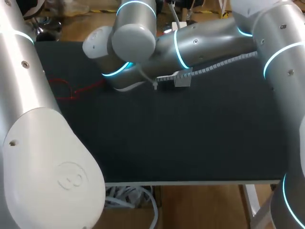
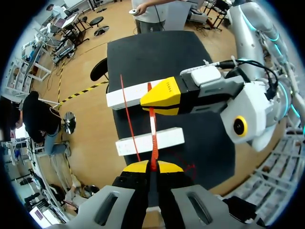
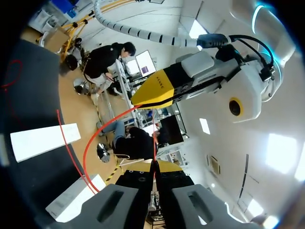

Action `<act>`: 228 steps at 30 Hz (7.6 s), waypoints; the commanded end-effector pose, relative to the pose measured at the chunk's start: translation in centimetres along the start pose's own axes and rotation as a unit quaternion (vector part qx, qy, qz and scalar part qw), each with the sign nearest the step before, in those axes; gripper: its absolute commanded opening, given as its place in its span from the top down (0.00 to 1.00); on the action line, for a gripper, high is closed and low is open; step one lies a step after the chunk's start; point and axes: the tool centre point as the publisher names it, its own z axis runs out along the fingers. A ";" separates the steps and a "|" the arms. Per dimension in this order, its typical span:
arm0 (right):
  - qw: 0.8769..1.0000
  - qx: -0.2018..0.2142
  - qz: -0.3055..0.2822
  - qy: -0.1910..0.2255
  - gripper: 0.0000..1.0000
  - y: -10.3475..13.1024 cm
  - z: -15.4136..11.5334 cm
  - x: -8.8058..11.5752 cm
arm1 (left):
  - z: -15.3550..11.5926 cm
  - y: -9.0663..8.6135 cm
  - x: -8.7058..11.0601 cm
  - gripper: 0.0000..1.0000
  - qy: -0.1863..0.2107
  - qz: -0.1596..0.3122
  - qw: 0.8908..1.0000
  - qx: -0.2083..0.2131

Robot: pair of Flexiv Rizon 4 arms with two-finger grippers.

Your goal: Grab the tape and strap the tape.

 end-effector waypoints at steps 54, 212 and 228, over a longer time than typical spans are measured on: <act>0.997 -0.002 -0.069 -0.028 1.00 0.9 0.8 -0.1 | -0.1 -0.1 -0.1 1.00 0.002 0.000 1.000 -0.002; 0.997 -0.028 0.068 0.022 0.57 -1.4 -3.2 -0.1 | -0.1 -0.1 -0.1 1.00 0.002 0.000 1.000 -0.002; 0.997 0.028 0.065 -0.024 0.32 -9.5 -0.8 -1.9 | -0.1 -0.1 -0.1 1.00 0.002 0.000 1.000 -0.002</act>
